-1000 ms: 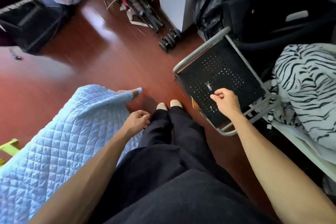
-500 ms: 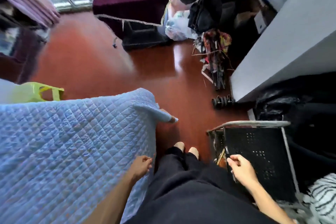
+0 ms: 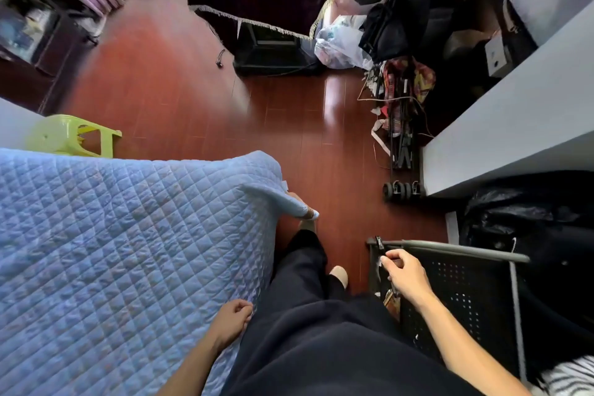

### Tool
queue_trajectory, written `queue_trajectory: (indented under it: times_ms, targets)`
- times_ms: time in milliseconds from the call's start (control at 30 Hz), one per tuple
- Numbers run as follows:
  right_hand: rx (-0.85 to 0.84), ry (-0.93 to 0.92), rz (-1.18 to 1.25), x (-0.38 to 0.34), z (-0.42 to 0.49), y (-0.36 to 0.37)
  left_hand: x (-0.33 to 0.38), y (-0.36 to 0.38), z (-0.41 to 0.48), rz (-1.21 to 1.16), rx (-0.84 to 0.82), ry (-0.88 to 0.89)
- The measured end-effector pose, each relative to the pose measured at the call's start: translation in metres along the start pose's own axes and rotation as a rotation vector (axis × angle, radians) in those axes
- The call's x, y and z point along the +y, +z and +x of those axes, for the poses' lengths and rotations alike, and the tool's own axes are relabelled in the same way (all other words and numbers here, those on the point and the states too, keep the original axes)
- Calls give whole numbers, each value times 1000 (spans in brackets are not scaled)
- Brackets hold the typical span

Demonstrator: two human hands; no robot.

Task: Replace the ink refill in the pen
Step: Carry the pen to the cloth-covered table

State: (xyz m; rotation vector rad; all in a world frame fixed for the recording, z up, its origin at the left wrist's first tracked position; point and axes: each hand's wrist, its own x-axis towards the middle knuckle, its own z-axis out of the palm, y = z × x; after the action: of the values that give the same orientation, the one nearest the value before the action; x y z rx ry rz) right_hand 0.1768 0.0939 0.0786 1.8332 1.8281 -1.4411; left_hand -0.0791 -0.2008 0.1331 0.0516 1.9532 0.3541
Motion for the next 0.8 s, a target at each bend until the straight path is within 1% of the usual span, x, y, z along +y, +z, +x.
queue_trajectory:
  times_ms: [133,200,267,367,433,500,600,667,800]
  targets:
    - [8,-13,5,-43,35,-9,23,-25,25,73,-14,-64]
    - [20,1,-5,-62,53,-13,46,-43,45,43,-10,-100]
    - [47,28,-29,-79,69,-20,83,-63,64,46,-27,-65]
    - [83,63,-59,-103,88,-32,147,-91,96,103,-60,62]
    - [85,83,-71,-116,101,-40,195,-109,114,87,-53,118]
    - [88,108,-72,-130,113,-47,243,-126,128,26,-57,164]
    - [80,136,-84,-149,135,-57,310,-149,148,-87,-10,231]
    - [65,154,-77,-164,155,-63,346,-161,159,-116,11,285]
    - [36,143,-64,-213,226,-77,407,-185,188,-124,30,286]
